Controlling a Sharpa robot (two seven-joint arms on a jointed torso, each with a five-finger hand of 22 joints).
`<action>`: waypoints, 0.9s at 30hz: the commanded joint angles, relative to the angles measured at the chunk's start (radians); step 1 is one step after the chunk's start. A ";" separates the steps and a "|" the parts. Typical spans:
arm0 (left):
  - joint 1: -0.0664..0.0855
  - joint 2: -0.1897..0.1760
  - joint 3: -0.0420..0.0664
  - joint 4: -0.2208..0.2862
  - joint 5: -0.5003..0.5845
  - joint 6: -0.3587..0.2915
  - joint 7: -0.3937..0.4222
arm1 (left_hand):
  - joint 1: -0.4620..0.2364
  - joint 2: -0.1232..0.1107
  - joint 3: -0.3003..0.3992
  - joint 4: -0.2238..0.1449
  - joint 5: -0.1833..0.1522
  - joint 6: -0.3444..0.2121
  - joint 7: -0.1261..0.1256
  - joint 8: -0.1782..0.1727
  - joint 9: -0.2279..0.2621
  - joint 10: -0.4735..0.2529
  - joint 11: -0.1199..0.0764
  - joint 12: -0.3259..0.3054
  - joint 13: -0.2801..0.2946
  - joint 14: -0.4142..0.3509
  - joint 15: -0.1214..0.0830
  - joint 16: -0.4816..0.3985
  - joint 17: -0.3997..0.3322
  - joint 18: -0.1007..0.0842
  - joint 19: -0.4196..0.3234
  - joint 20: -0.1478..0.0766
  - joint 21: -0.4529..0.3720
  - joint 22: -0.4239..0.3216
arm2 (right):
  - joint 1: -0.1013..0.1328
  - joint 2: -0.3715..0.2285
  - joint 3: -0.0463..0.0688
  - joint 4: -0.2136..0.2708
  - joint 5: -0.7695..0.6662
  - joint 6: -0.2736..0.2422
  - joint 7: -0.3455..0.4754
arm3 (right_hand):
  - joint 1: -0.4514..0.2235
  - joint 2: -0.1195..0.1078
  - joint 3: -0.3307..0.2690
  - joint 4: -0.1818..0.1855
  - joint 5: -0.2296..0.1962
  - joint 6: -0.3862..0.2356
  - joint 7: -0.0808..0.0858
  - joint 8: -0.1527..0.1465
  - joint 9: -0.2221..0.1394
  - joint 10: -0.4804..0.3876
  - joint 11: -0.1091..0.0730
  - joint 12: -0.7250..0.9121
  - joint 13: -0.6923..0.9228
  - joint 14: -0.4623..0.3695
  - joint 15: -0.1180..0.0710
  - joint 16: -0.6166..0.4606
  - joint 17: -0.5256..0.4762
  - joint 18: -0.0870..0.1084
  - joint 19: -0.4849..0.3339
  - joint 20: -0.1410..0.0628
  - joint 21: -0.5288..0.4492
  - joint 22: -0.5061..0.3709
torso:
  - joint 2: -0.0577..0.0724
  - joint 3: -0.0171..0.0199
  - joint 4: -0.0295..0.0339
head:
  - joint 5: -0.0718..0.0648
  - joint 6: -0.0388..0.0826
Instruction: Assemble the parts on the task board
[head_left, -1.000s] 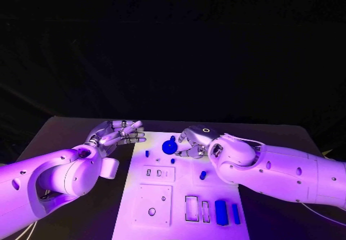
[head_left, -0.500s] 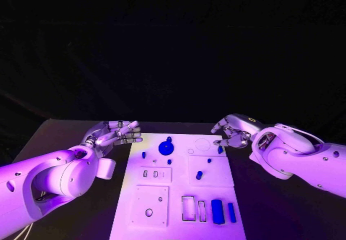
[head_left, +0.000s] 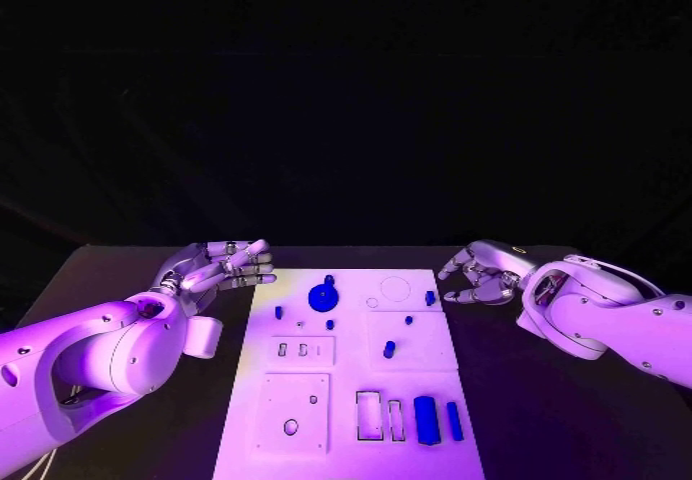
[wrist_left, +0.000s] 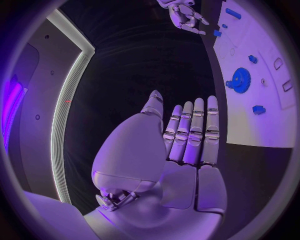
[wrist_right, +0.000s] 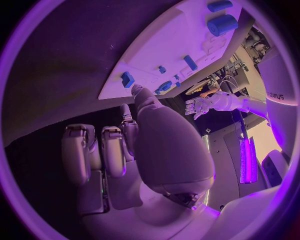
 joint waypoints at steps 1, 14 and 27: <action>0.001 0.003 0.001 0.000 0.004 0.026 0.016 | -0.006 -0.002 -0.008 -0.001 -0.003 0.000 0.004 -0.005 -0.001 0.001 0.003 -0.004 -0.001 0.000 0.006 -0.005 0.001 0.013 0.001 0.006 -0.004 -0.002 | -0.008 0.013 0.000 -0.012 0.027 -0.015 0.045 | -0.003 -0.004 -0.006 -0.002 0.007 -0.007 0.003 -0.004 -0.001 0.003 0.005 0.002 0.035 0.085 -0.002 0.005 0.182 -0.008 0.027 -0.006 0.005 0.175 | 0.001 0.0004 0.0004 | -0.001 0.004; 0.001 0.002 0.001 -0.001 0.004 0.023 0.014 | -0.005 -0.002 -0.008 -0.001 -0.003 0.000 0.004 -0.005 -0.001 0.001 0.003 -0.004 -0.001 0.001 0.006 -0.005 0.001 0.013 0.001 0.006 -0.004 -0.002 | -0.046 0.063 -0.001 -0.060 0.029 -0.031 0.015 | -0.015 -0.006 -0.011 0.005 0.002 -0.015 0.005 -0.004 -0.004 -0.001 0.008 -0.002 0.031 0.085 0.001 0.004 0.180 -0.007 0.025 -0.003 0.002 0.172 | 0.001 -0.0004 0.0010 | -0.001 -0.003; 0.001 -0.006 0.001 0.002 0.004 0.020 0.008 | -0.002 0.001 -0.007 -0.002 -0.003 0.000 0.004 -0.006 -0.001 0.001 0.003 -0.005 -0.001 0.001 0.006 -0.007 0.002 0.013 0.001 0.006 -0.005 -0.002 | -0.062 0.084 0.000 -0.082 0.028 -0.048 0.003 | -0.019 -0.003 -0.011 0.008 0.002 -0.017 0.006 -0.004 -0.004 -0.001 0.008 -0.001 0.031 0.085 0.002 0.004 0.181 -0.007 0.024 -0.002 0.000 0.171 | 0.002 -0.0007 0.0020 | 0.000 -0.005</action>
